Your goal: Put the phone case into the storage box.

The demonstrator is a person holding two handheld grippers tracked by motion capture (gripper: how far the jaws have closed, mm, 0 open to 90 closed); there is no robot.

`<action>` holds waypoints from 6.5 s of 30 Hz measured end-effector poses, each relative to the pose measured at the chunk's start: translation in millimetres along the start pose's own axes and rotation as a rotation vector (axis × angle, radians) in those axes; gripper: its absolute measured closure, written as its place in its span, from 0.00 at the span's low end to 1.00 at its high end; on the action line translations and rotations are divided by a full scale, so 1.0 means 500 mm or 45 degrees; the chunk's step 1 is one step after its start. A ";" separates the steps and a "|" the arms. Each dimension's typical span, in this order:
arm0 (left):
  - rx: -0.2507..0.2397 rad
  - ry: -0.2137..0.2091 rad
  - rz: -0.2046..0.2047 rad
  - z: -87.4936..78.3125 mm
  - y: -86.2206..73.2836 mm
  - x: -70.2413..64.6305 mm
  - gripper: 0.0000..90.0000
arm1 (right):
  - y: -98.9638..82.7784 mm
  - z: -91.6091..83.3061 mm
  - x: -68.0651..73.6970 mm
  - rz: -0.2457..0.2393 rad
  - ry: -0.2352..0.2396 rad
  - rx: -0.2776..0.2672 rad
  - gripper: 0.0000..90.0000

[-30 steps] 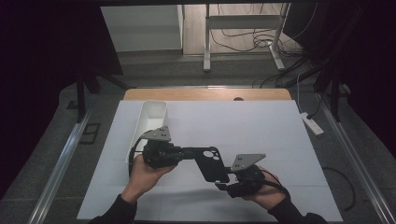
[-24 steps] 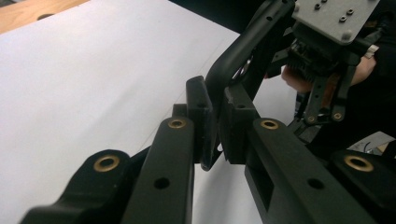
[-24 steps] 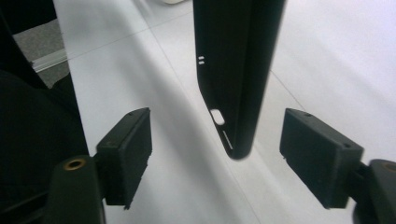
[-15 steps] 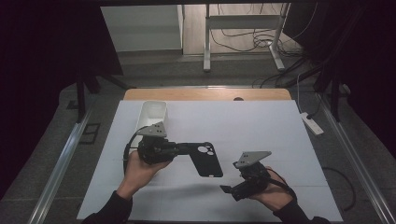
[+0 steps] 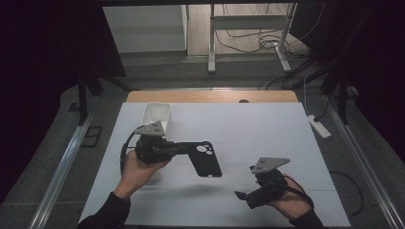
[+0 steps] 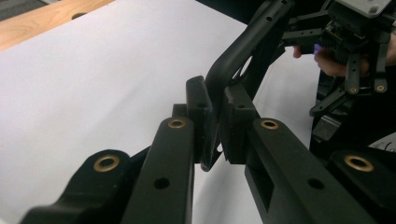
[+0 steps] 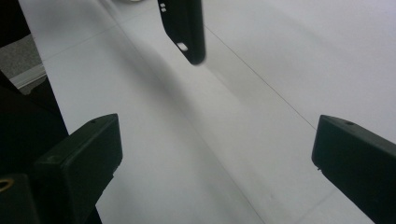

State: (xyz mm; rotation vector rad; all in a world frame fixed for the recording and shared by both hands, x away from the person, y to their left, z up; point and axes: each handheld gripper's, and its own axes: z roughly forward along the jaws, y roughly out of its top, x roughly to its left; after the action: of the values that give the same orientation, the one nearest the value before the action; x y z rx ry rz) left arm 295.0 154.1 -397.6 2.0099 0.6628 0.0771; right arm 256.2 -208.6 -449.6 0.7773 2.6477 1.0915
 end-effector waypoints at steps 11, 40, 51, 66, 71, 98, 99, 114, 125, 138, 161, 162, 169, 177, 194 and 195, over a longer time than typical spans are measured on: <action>0.000 0.018 0.003 -0.026 0.003 0.018 0.93 | -0.032 -0.036 -0.018 0.071 -0.066 -0.026 0.00; -0.032 0.080 -0.033 -0.079 0.017 0.062 0.93 | -0.135 -0.109 -0.063 0.328 -0.263 0.001 0.00; -0.033 0.098 -0.037 -0.088 0.021 0.071 0.93 | -0.161 -0.126 -0.052 0.369 -0.329 0.042 0.00; -0.036 0.159 -0.042 -0.126 0.037 0.099 0.93 | -0.177 -0.143 -0.043 0.402 -0.350 0.041 0.00; -0.026 0.180 -0.035 -0.139 0.048 0.109 0.93 | -0.177 -0.142 -0.043 0.396 -0.355 0.047 0.00; 0.011 0.302 -0.032 -0.203 0.063 0.170 0.93 | -0.178 -0.143 -0.047 0.420 -0.344 0.044 0.00; 0.013 0.308 -0.031 -0.206 0.064 0.172 0.93 | -0.178 -0.143 -0.047 0.420 -0.344 0.044 0.00; 0.033 0.372 -0.043 -0.228 0.060 0.208 0.93 | -0.178 -0.142 -0.046 0.416 -0.336 0.046 0.00; 0.049 0.435 -0.053 -0.234 0.059 0.242 0.93 | -0.178 -0.141 -0.046 0.409 -0.331 0.051 0.00; 0.077 0.478 -0.061 -0.214 0.050 0.283 0.93 | -0.178 -0.141 -0.046 0.406 -0.329 0.052 0.00; 0.115 0.512 -0.061 -0.148 0.041 0.355 0.93 | -0.178 -0.141 -0.045 0.403 -0.325 0.057 0.00; 0.117 0.514 -0.060 -0.146 0.041 0.357 0.93 | -0.178 -0.141 -0.045 0.403 -0.325 0.057 0.00; 0.118 0.526 -0.061 -0.132 0.041 0.373 0.93 | -0.178 -0.141 -0.046 0.402 -0.320 0.058 0.00; 0.126 0.537 -0.062 -0.112 0.037 0.388 0.93 | -0.178 -0.140 -0.046 0.404 -0.315 0.059 0.00; 0.121 0.573 -0.031 -0.076 0.025 0.411 0.93 | -0.179 -0.141 -0.047 0.408 -0.311 0.062 0.01; 0.123 0.574 -0.027 -0.074 0.025 0.411 0.93 | -0.179 -0.141 -0.047 0.406 -0.310 0.062 0.01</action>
State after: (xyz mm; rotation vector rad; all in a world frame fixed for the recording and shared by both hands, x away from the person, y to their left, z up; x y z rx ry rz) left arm 463.0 278.0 -412.3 2.0945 0.9859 0.5054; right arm 216.2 -316.7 -462.3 1.2876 2.4073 0.9300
